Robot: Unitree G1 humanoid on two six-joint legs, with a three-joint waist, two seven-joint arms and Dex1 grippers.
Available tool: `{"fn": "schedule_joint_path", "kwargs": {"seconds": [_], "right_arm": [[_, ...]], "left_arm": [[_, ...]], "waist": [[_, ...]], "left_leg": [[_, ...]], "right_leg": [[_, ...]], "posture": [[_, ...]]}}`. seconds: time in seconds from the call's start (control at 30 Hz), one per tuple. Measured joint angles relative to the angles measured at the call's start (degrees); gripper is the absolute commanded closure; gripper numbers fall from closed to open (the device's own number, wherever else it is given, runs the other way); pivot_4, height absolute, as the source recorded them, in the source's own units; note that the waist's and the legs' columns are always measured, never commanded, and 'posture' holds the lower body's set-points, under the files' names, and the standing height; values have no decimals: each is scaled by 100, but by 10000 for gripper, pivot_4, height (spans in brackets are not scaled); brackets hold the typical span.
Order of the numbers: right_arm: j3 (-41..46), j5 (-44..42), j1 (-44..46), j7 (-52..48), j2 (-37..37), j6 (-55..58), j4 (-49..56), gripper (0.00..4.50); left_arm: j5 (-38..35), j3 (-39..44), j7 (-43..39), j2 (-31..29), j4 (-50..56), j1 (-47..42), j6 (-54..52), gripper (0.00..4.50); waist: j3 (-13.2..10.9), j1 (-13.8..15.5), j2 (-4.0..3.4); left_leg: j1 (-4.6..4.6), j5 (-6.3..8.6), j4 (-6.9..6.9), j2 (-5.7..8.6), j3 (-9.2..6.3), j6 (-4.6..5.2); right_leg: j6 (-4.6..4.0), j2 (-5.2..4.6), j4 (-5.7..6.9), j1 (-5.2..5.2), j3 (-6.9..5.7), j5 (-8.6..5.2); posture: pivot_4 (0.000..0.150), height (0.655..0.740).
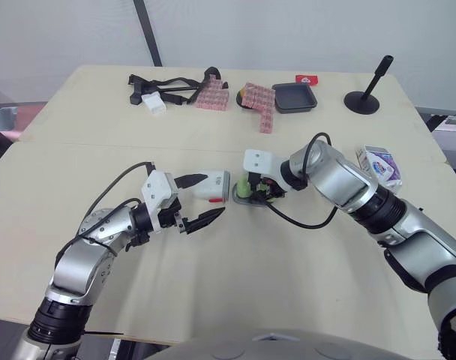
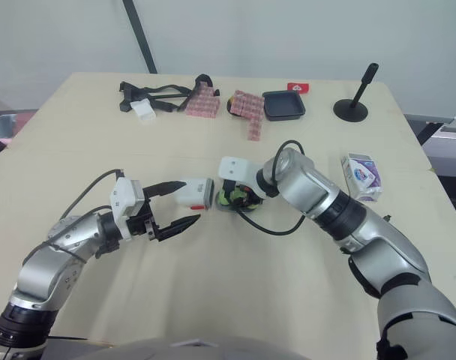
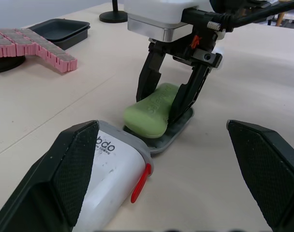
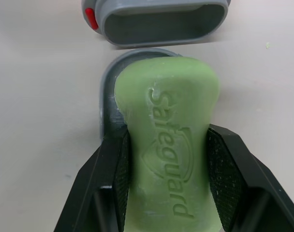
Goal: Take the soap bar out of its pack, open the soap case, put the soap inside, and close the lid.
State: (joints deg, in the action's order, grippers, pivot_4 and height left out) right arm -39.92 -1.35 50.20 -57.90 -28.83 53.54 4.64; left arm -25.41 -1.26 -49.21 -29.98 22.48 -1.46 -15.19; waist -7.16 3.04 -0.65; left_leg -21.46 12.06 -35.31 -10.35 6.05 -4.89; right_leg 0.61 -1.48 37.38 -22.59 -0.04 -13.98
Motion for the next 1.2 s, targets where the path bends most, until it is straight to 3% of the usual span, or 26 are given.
{"fn": "schedule_joint_path", "kwargs": {"seconds": [0.03,0.2,0.47,0.67,0.9,1.2], "right_arm": [[-1,1,0,-1,1,0,-5,17276],[3,1,0,-6,-1,0,-5,439],[55,-33,-5,-62,-55,-7,78,439],[611,-179,-310,-54,-155,-216,262,439],[2786,-1230,-2067,36,-424,-857,1190,439],[4509,-2378,-4761,-113,-236,-2465,2290,439]], "left_arm": [[0,-2,0,0,22,0,0,0],[0,-4,-2,0,55,1,-19,0],[7,-4,-60,-1,54,2,-26,0],[29,-25,-156,0,47,-2,24,0],[37,-54,-313,-48,-230,-80,149,0],[121,-75,-767,-252,-1029,-694,375,0]], "waist": [[0,1,0],[0,0,0],[0,4,0],[0,12,0],[1,112,2],[5,97,6]], "left_leg": [[0,0,0,0,0,0],[0,0,0,0,1,0],[1,0,0,0,1,-1],[-1,0,0,-1,3,-1],[0,1,2,-8,12,0],[8,2,8,-14,33,3]], "right_leg": [[0,0,0,0,0,0],[0,0,1,2,0,0],[0,0,0,2,1,0],[0,-1,0,3,2,0],[1,-4,-6,8,4,0],[0,-7,-4,11,19,0]], "posture": [[1500,7400],[1500,7400],[1500,7400],[1500,7400],[1500,7400],[1500,7400]]}}
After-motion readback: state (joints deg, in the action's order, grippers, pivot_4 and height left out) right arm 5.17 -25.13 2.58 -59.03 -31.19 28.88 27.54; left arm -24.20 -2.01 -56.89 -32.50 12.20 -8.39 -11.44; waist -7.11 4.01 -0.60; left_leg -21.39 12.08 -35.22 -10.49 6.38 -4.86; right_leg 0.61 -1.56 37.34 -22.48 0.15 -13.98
